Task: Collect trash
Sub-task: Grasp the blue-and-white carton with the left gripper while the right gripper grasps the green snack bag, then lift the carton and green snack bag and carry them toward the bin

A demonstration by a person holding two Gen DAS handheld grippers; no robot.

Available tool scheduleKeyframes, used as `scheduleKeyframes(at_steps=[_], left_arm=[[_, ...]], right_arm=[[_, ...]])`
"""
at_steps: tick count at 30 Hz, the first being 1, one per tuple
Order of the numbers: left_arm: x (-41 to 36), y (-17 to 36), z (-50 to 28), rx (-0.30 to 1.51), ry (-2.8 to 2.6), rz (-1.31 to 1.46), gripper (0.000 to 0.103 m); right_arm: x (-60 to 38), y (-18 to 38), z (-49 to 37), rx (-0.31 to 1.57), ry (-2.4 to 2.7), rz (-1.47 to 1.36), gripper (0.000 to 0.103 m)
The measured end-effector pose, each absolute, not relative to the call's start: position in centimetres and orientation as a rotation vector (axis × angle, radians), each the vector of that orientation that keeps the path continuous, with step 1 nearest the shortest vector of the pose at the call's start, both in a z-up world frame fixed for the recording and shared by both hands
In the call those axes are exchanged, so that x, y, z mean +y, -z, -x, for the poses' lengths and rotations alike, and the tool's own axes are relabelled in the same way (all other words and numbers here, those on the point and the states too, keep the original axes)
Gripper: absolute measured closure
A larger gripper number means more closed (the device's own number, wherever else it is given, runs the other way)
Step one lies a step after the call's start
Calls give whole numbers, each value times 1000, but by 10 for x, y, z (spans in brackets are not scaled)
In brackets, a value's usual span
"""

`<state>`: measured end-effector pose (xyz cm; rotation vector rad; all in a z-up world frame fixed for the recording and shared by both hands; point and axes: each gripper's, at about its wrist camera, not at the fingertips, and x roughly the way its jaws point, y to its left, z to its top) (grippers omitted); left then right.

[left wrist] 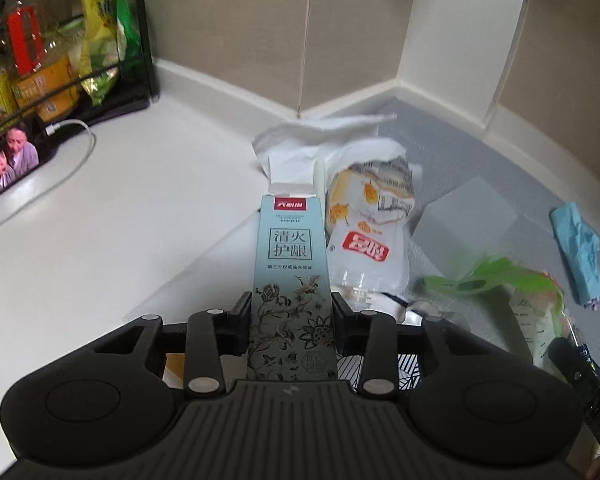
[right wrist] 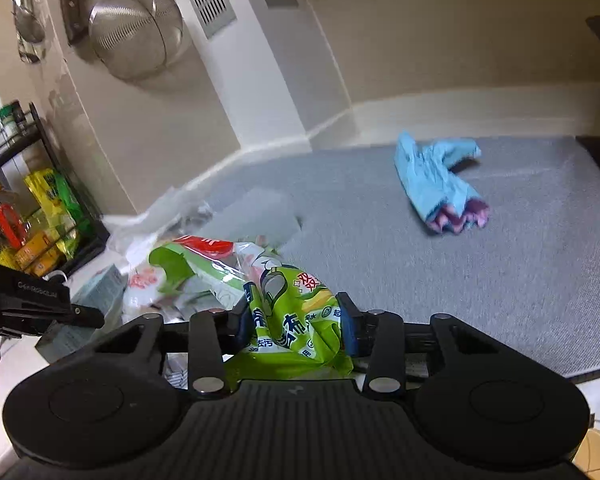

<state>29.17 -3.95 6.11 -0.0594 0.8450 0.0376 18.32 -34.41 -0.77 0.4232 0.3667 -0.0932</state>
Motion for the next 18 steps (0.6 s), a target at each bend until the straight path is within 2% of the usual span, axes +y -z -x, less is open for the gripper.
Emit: scheduleKeyframes(at_steps=[3, 11, 18], left_arm=[[-33, -77, -279, 801, -24, 87, 60], [-10, -93, -237, 765, -20, 112, 60], [20, -84, -174, 766, -20, 131, 60]], right_arm=[[-344, 3, -176, 300, 89, -410, 63], [-346, -8, -157, 112, 58, -413, 64], [-347, -7, -159, 101, 41, -412, 64]])
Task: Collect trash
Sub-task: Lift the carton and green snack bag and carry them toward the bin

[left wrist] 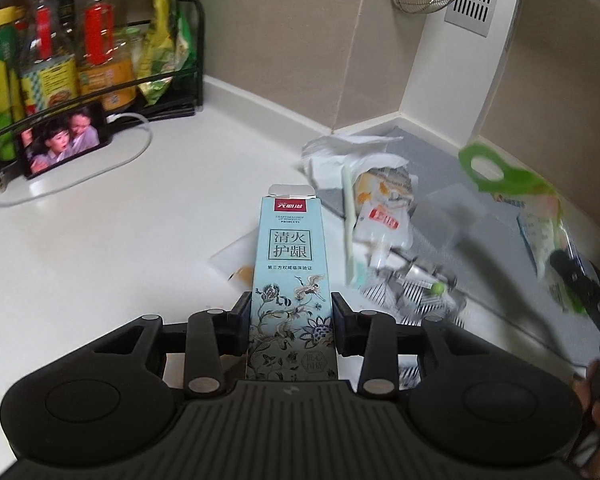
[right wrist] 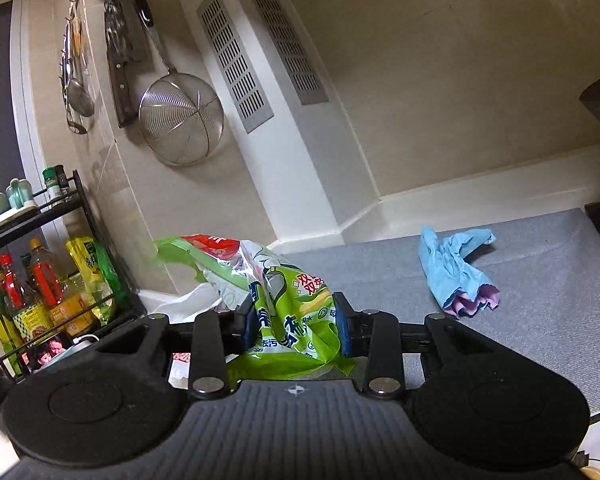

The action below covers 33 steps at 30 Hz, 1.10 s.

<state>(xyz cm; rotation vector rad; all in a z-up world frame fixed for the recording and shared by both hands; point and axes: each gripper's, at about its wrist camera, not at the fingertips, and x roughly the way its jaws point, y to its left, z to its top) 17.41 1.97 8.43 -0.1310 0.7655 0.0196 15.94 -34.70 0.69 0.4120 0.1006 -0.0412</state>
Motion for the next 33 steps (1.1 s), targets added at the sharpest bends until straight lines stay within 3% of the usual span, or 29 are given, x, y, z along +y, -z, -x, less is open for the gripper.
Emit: scheduleKeyframes(at_steps=[14, 27, 33], left_arm=[[77, -83, -53, 732, -81, 130, 60], [66, -66, 3, 740, -7, 95, 60], [60, -55, 25, 744, 14, 54, 60]], right_arm=[[-339, -11, -143, 71, 58, -406, 64], [-278, -30, 1, 22, -54, -289, 64], [-246, -22, 44, 87, -105, -202, 64]])
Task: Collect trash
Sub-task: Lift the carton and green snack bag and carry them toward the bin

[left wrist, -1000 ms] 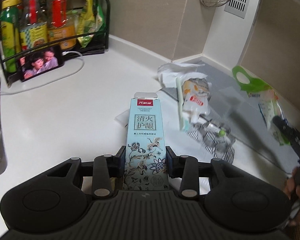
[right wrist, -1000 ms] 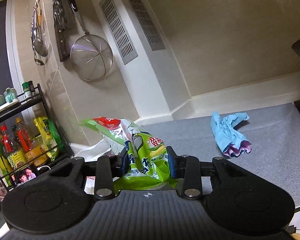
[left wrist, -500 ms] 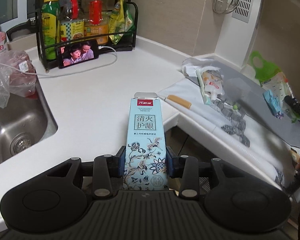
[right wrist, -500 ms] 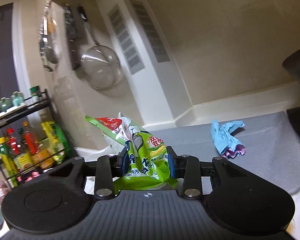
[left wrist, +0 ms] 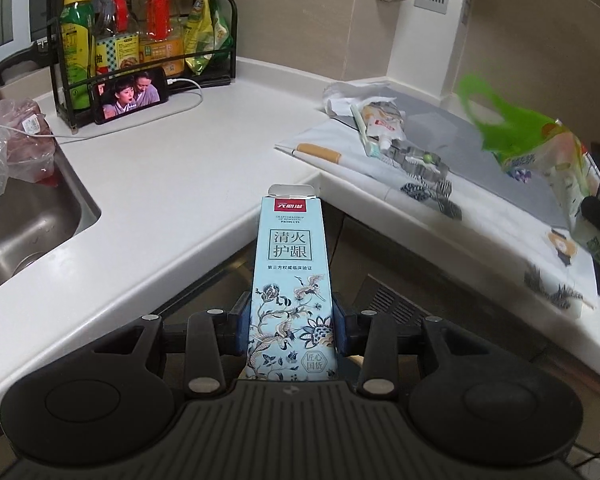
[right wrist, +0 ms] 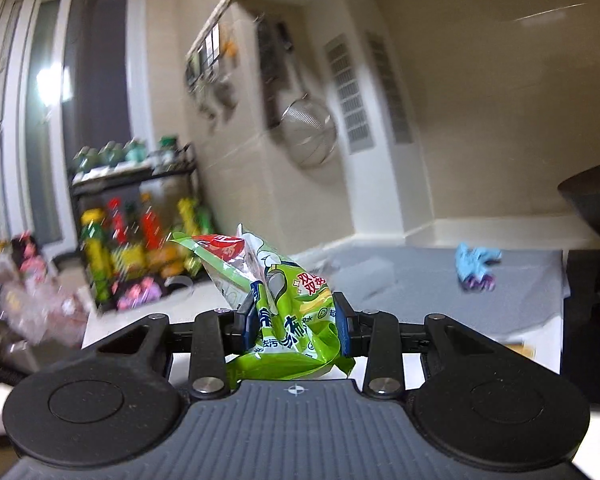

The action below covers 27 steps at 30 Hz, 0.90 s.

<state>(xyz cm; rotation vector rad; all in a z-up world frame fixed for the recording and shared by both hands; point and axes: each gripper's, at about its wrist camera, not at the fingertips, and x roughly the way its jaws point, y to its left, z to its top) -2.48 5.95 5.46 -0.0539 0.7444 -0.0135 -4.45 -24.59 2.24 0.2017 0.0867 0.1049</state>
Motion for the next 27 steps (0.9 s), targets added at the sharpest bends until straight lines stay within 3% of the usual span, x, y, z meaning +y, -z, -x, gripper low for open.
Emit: scheduleKeyframes(at_steps=[12, 27], left_arm=[[54, -16, 57, 806, -1, 32, 60], [55, -17, 62, 802, 6, 48, 60]], right_arm=[[-194, 30, 67, 395, -220, -284, 64], [-186, 26, 66, 402, -236, -256, 63]])
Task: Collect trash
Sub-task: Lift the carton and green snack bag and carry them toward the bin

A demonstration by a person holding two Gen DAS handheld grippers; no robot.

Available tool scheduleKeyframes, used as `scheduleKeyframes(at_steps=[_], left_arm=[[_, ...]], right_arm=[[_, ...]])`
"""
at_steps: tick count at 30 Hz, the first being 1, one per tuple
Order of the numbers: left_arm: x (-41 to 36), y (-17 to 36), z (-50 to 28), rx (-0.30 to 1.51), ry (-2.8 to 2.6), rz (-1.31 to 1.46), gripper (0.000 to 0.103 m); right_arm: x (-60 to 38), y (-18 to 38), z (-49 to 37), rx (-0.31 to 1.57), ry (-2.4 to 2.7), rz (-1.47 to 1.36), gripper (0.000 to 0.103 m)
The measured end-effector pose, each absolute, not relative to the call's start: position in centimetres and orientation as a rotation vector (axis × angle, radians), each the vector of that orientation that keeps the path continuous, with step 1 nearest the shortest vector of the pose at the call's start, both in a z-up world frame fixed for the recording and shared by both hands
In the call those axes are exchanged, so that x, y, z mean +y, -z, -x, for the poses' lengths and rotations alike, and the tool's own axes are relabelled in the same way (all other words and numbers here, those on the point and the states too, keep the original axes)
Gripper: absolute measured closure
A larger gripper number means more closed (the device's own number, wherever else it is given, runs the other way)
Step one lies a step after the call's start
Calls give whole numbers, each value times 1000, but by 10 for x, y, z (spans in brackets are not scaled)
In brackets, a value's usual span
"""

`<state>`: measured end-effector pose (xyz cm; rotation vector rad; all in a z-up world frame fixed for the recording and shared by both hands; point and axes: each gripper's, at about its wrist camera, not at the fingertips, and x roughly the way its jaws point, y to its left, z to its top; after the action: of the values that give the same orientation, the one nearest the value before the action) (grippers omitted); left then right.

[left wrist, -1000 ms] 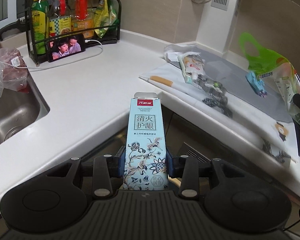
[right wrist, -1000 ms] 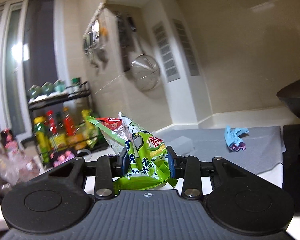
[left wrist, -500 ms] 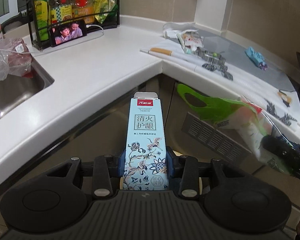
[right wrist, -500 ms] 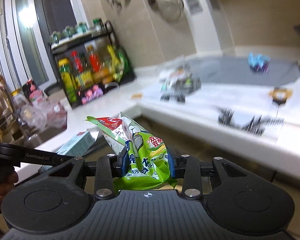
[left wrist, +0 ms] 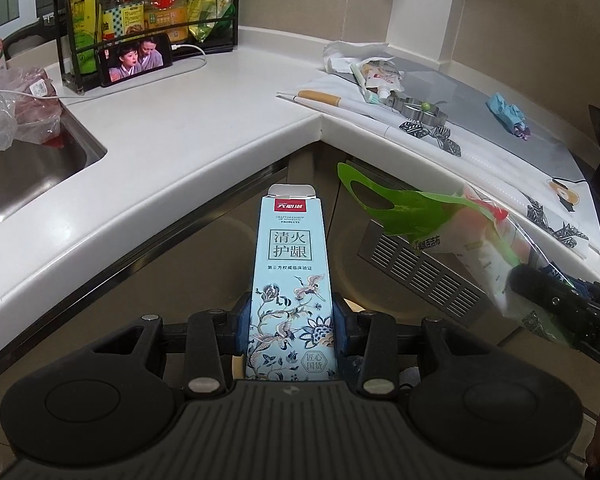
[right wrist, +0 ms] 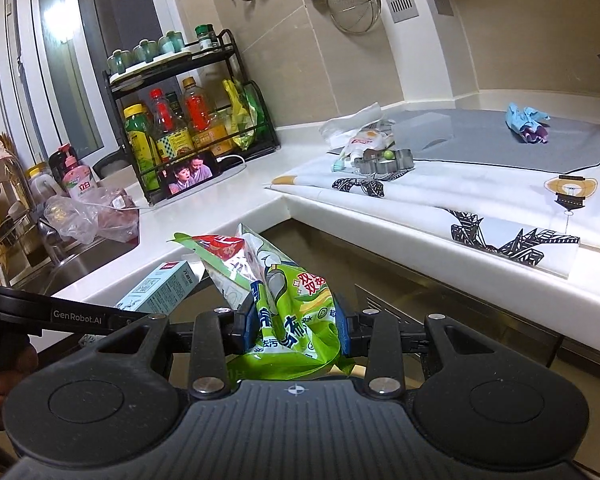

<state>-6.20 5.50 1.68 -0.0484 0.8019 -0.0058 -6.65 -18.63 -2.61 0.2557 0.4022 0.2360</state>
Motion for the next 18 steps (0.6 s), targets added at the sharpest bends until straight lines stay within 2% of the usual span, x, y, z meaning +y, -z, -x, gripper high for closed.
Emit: scheduleKeyframes(at_steps=[18], left_arm=[[51, -14, 59, 815, 5, 31, 60]], right_arm=[[-187, 29, 63, 415, -233, -270, 63]])
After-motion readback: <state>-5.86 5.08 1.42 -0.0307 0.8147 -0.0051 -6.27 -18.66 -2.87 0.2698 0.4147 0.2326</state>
